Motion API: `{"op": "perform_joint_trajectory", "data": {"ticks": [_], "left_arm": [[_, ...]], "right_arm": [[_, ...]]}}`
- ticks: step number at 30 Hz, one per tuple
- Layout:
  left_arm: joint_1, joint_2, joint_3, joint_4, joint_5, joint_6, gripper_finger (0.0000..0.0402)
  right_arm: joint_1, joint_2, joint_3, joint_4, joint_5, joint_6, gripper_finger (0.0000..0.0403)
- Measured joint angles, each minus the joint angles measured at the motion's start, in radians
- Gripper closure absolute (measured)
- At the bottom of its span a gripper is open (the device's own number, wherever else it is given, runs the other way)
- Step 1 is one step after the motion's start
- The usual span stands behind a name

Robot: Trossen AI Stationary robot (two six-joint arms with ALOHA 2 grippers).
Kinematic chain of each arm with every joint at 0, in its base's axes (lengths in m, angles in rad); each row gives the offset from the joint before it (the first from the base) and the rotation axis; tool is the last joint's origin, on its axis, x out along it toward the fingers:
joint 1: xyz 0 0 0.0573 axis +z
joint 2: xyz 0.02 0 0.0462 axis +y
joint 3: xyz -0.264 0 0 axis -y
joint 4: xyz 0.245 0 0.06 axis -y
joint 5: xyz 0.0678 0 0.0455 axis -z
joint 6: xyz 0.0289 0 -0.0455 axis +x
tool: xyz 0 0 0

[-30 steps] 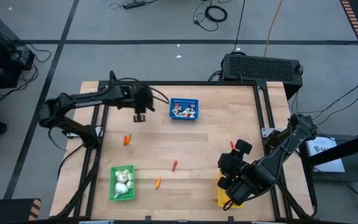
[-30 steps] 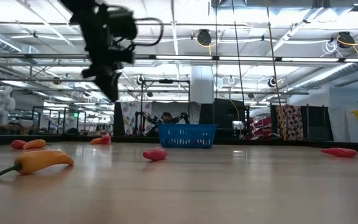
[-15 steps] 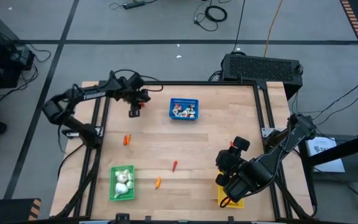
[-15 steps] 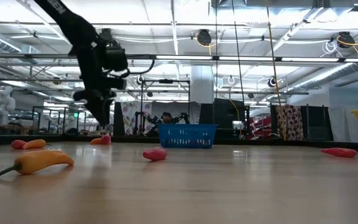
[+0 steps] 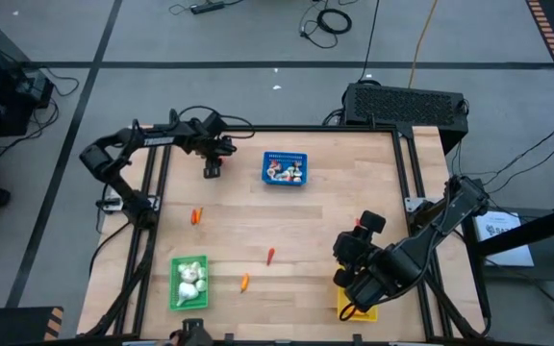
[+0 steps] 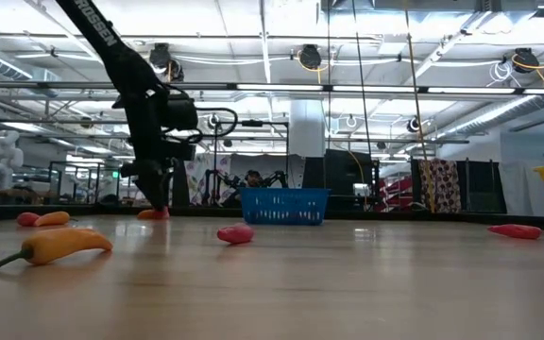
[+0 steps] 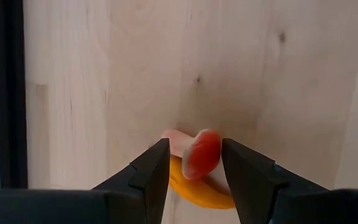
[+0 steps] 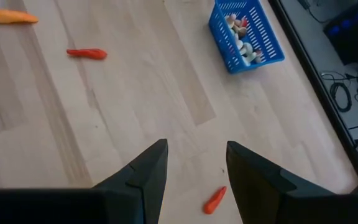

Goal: Sort produce into baskets
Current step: Put the red mushroom into the blue bin

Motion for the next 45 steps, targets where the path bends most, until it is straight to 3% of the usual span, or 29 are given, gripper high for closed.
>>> {"op": "perform_joint_trajectory", "data": {"ticks": [7,14,17,24,26,31,36,45], "left_arm": [[-0.001,0.017,0.0,-0.002,-0.011,-0.005,0.0259],[-0.003,0.017,0.008,-0.005,-0.024,-0.009,0.0355],[-0.016,0.017,0.046,-0.01,-0.016,-0.092,0.0373],[-0.125,0.016,0.138,0.019,0.367,-0.243,0.036],[-0.177,0.016,0.15,0.072,0.414,-0.245,0.0359],[-0.307,0.016,0.151,0.251,0.266,-0.268,0.0358],[-0.393,0.024,0.152,0.412,0.232,-0.265,0.0357],[-0.41,0.091,0.153,0.487,0.097,-0.271,0.0356]], "right_arm": [[-0.01,0.0,0.0,0.0,0.01,-0.043,0.0248],[-0.012,0.0,0.0,0.0,0.01,-0.047,0.0248],[-0.013,0.0,0.0,0.005,0.008,-0.046,0.0248],[-0.013,0.0,0.0,0.014,0.009,-0.047,0.0248],[-0.013,0.0,0.0,0.015,0.009,-0.045,0.0248],[-0.014,0.0,0.0,0.019,0.009,-0.038,0.0248],[-0.017,0.0,0.0,0.024,0.004,-0.036,0.0248],[-0.016,0.0,0.0,0.063,0.001,-0.028,0.0248]]}}
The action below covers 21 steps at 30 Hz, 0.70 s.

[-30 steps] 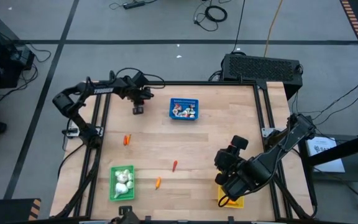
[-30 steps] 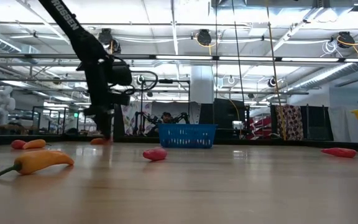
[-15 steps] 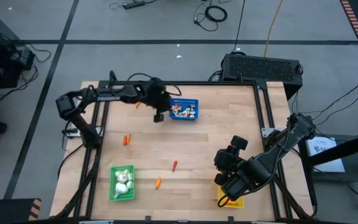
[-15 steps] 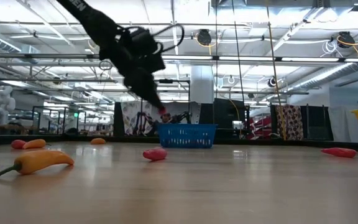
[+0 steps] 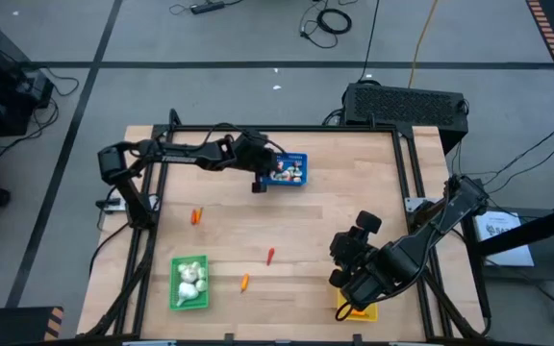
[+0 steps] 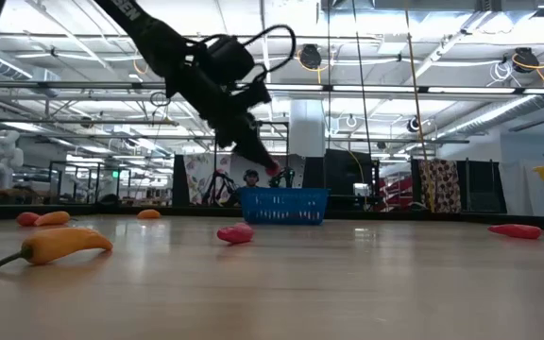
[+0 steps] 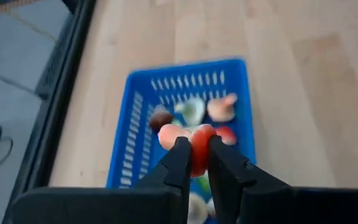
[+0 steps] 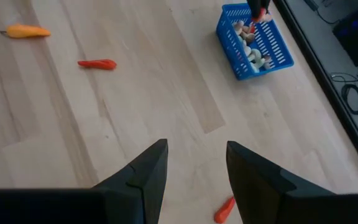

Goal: Sort produce into baskets
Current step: Put the red mushroom into the blue bin, then put the yellow chili pepper into the yellow bin

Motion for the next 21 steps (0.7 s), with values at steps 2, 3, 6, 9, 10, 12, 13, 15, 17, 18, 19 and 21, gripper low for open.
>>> {"op": "perform_joint_trajectory", "data": {"ticks": [2,3,6,9,10,12,13,15,17,18,19,21], "left_arm": [[0.002,0.008,-0.002,-0.019,-0.021,0.001,0.035],[0.003,0.013,-0.001,-0.011,-0.032,0.001,0.0344],[0.001,0.014,-0.001,-0.011,-0.089,0.001,0.0322],[0.0,0.014,-0.001,-0.008,-0.113,0.0,0.0296],[0.0,0.013,-0.001,-0.01,-0.114,-0.001,0.0288],[-0.002,0.01,-0.001,-0.009,-0.114,-0.017,0.0275],[-0.004,0.01,-0.001,-0.007,-0.114,-0.022,0.0271],[-0.008,0.01,-0.001,-0.007,-0.114,-0.024,0.0265],[-0.012,0.01,-0.001,-0.009,-0.115,-0.024,0.0264],[-0.015,0.01,-0.001,-0.008,-0.121,-0.024,0.0264],[-0.018,0.003,0.0,-0.02,-0.135,-0.025,0.0264],[-0.024,-0.024,0.014,-0.091,-0.18,-0.025,0.0263]], "right_arm": [[0.0,0.0,0.0,0.009,0.0,-0.001,0.0248],[0.0,0.0,0.0,0.008,0.0,-0.001,0.0248],[0.0,0.0,0.0,0.008,0.0,-0.009,0.0248],[0.0,0.0,0.0,0.011,0.0,-0.017,0.0248],[0.0,0.0,0.0,0.011,0.0,-0.018,0.0248],[0.0,0.0,0.0,0.012,0.0,-0.018,0.0248],[0.0,0.0,0.0,0.012,0.0,-0.019,0.0248],[0.0,0.0,0.0,0.012,0.0,-0.019,0.0248],[0.0,0.0,0.0,0.012,0.0,-0.021,0.0248],[0.0,0.0,0.0,0.012,0.0,-0.022,0.0248],[0.0,0.0,0.0,0.012,0.0,-0.023,0.0248],[0.0,0.0,0.0,0.014,0.0,-0.023,0.0248]]}}
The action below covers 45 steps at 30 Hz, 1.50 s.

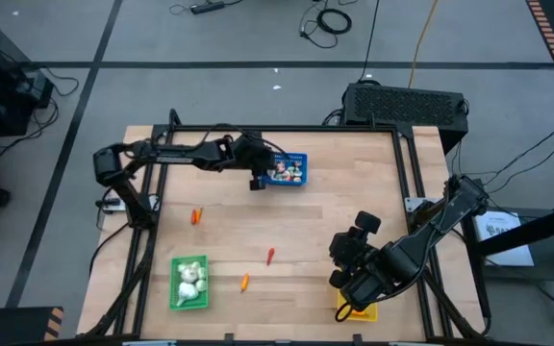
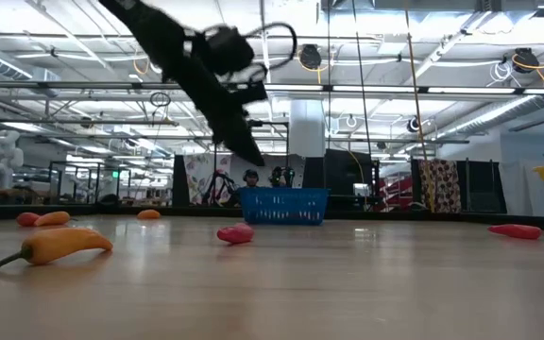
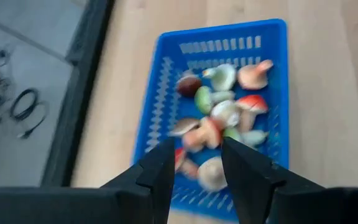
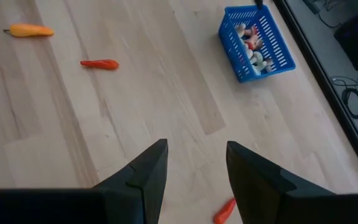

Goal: Sort produce into baskets
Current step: Put the yellow chili pepper into the yellow bin

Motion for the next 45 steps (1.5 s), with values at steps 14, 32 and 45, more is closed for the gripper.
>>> {"op": "perform_joint_trajectory", "data": {"ticks": [14,32,45], "left_arm": [[0.058,-0.412,0.008,-0.733,-0.085,-0.106,0.0263],[0.206,-0.648,-0.376,-0.56,-0.064,-0.368,0.0263],[0.271,-0.625,-0.376,-0.562,0.036,-0.347,0.0263]], "right_arm": [[-0.127,0.001,-0.188,0.418,-0.025,-0.409,0.0248],[-0.446,0.093,-0.449,1.287,-0.634,-1.332,0.0248],[-0.494,0.285,-0.381,1.378,-0.737,-1.327,0.0248]]}}
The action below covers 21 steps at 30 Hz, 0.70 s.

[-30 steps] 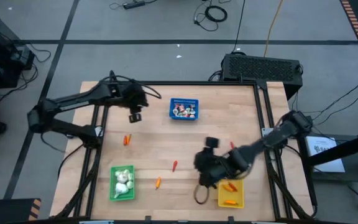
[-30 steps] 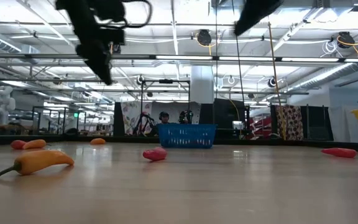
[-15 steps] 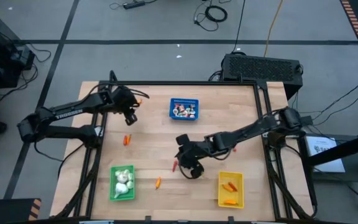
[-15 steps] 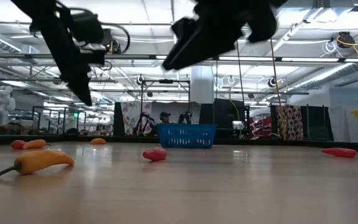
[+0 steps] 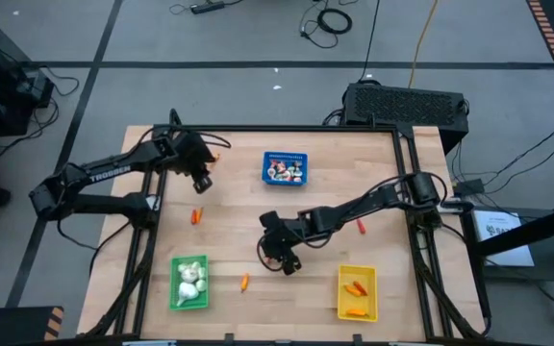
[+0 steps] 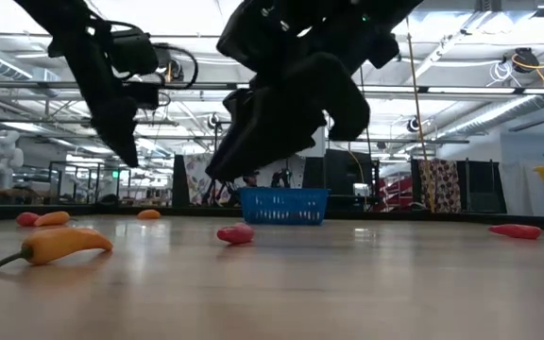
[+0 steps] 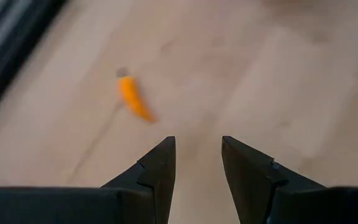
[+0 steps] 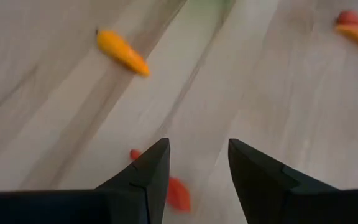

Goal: Sort produce into baskets
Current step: Put the yellow chili pepper into the yellow bin

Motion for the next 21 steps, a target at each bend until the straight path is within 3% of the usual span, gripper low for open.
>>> {"op": "perform_joint_trajectory", "data": {"ticks": [4,10,21], "left_arm": [[-0.001,0.001,0.08,-0.035,0.069,0.009,0.0263],[-0.018,-0.001,0.24,-0.227,0.135,-0.171,0.0263],[-0.225,-0.011,0.166,-0.555,0.109,-0.528,0.0263]], "right_arm": [[-0.003,0.002,-0.001,0.018,0.0,-0.005,0.0248],[-0.015,0.001,-0.001,0.027,0.005,0.047,0.0248],[-0.013,0.001,-0.001,0.012,0.0,0.006,0.0248]]}}
